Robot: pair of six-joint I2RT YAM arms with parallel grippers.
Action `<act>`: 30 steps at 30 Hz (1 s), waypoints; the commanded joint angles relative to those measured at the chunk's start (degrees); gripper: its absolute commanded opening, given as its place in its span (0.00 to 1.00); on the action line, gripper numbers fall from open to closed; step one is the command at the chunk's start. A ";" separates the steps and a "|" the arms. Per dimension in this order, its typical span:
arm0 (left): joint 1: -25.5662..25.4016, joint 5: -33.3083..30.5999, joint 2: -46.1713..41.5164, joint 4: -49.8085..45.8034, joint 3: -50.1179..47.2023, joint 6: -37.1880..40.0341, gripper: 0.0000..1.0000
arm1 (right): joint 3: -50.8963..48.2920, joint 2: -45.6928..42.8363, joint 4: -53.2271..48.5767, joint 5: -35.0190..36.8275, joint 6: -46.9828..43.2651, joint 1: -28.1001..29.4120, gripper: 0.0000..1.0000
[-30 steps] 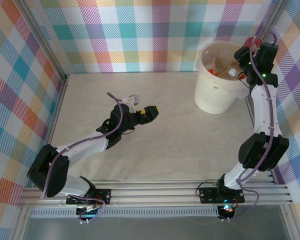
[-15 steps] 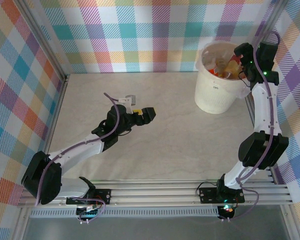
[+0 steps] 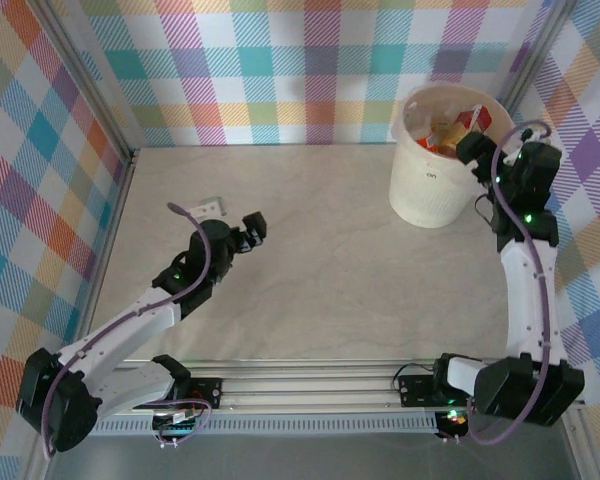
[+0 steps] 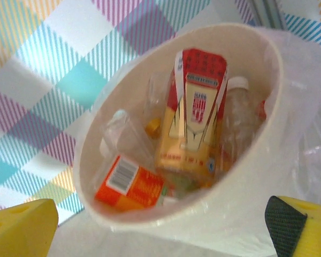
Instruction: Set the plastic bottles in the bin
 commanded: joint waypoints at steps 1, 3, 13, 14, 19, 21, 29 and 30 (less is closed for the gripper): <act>3.36 -9.54 -2.80 -7.14 -1.22 3.40 1.00 | -7.10 -4.26 6.30 -3.37 -5.21 0.08 1.00; 5.65 -11.36 -3.59 -9.32 -1.53 4.45 1.00 | -12.33 -6.18 8.10 -3.38 -6.70 0.15 1.00; 11.32 -21.45 -1.20 -2.27 -8.66 18.14 1.00 | -33.51 -2.14 20.05 1.82 -9.97 0.69 1.00; 12.54 -20.02 -0.85 0.44 -10.40 18.64 1.00 | -35.22 -0.78 21.78 3.19 -10.05 1.05 1.00; 17.29 -14.66 3.51 7.98 -14.71 18.06 1.00 | -37.36 7.03 25.61 7.17 -15.02 4.25 1.00; 18.14 -13.26 5.87 12.33 -16.37 18.43 1.00 | -37.47 9.92 27.81 8.19 -18.12 5.47 1.00; 20.91 -7.02 14.25 26.17 -17.80 22.47 1.00 | -43.60 12.74 46.82 6.95 -23.50 7.64 1.00; 21.09 -6.46 15.38 27.36 -17.47 23.38 1.00 | -44.55 12.95 49.38 6.08 -23.99 7.76 1.00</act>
